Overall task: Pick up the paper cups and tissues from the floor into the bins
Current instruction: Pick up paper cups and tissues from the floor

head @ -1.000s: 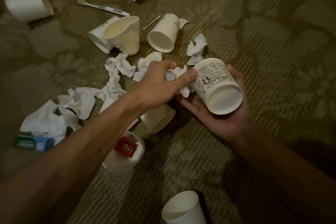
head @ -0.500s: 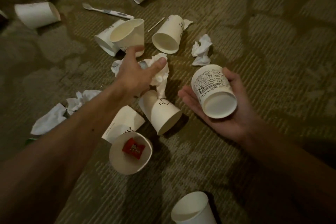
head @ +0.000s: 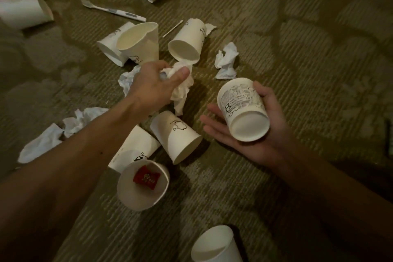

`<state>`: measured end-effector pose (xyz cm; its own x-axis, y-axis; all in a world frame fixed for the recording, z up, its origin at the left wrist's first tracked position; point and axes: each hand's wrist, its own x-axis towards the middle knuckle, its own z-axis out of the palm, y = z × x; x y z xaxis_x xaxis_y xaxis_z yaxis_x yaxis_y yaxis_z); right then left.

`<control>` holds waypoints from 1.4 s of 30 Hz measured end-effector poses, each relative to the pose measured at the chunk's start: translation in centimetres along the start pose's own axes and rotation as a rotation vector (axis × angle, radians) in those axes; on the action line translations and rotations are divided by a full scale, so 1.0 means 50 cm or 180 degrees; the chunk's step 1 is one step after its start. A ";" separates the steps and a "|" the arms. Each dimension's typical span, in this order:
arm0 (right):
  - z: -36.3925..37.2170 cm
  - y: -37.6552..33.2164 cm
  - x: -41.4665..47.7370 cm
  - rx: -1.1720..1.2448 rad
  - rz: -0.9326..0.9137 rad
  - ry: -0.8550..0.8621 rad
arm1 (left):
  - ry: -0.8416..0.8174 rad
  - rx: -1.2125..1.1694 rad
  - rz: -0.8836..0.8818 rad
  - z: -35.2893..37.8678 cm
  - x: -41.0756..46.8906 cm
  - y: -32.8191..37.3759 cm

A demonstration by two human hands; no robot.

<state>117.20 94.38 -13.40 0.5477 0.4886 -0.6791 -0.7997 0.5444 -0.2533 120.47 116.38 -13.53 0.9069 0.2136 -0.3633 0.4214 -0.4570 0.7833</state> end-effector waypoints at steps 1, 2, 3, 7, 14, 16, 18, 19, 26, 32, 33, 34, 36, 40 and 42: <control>0.015 -0.003 -0.008 -0.0021 -0.0018 0.0015 | -0.0025 -0.0175 0.0046 -0.009 -0.015 0.011; 0.035 -0.007 -0.020 -0.0029 -0.0031 0.0022 | -0.0026 -0.0333 0.0086 -0.019 -0.033 0.025; 0.058 -0.011 -0.037 -0.0029 -0.0036 0.0007 | -0.0009 -0.0499 0.0102 -0.031 -0.056 0.042; 0.188 -0.015 -0.154 0.0086 0.0051 -0.0273 | -0.0088 -0.1012 -0.0035 -0.093 -0.178 0.149; 0.538 -0.069 -0.508 -0.0042 0.0003 -0.0420 | -0.0006 -0.1618 -0.0392 -0.330 -0.465 0.529; 0.671 -0.099 -0.640 -0.0220 -0.0029 -0.0342 | 0.0039 -0.1825 -0.0612 -0.436 -0.555 0.675; 0.808 -0.129 -0.774 -0.0477 0.0005 -0.0336 | 0.0015 -0.2012 -0.0714 -0.549 -0.647 0.816; 0.871 -0.144 -0.836 -0.0588 0.0014 -0.0377 | 0.0004 -0.2057 -0.0722 -0.603 -0.690 0.879; 1.176 -0.212 -1.139 -0.1386 0.0047 -0.0628 | 0.0278 -0.1396 -0.0140 -0.894 -0.904 1.178; 1.259 -0.269 -1.252 -0.1648 0.0038 -0.0575 | 0.0735 -0.0896 0.0560 -0.970 -0.978 1.275; 1.264 -0.287 -1.254 -0.1688 -0.0037 -0.0574 | 0.0830 -0.1029 0.0533 -0.971 -0.971 1.291; 1.269 -0.306 -1.250 -0.1731 -0.0102 -0.0564 | 0.0933 -0.1155 0.0480 -0.971 -0.961 1.311; 1.284 -0.351 -1.230 -0.1871 -0.0184 -0.0532 | 0.1049 -0.1406 0.0369 -0.962 -0.928 1.349; 1.301 -0.476 -1.162 -0.2021 -0.0082 -0.0493 | 0.1041 -0.1786 0.0173 -0.922 -0.821 1.423; 1.319 -0.561 -1.129 -0.2149 -0.0114 -0.0516 | 0.1106 -0.1936 0.0031 -0.896 -0.752 1.470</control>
<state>124.94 96.47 77.49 0.5644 0.6026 -0.5642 -0.7297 0.0445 -0.6824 117.32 113.44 80.31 0.8148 0.5220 -0.2520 0.2459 0.0824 0.9658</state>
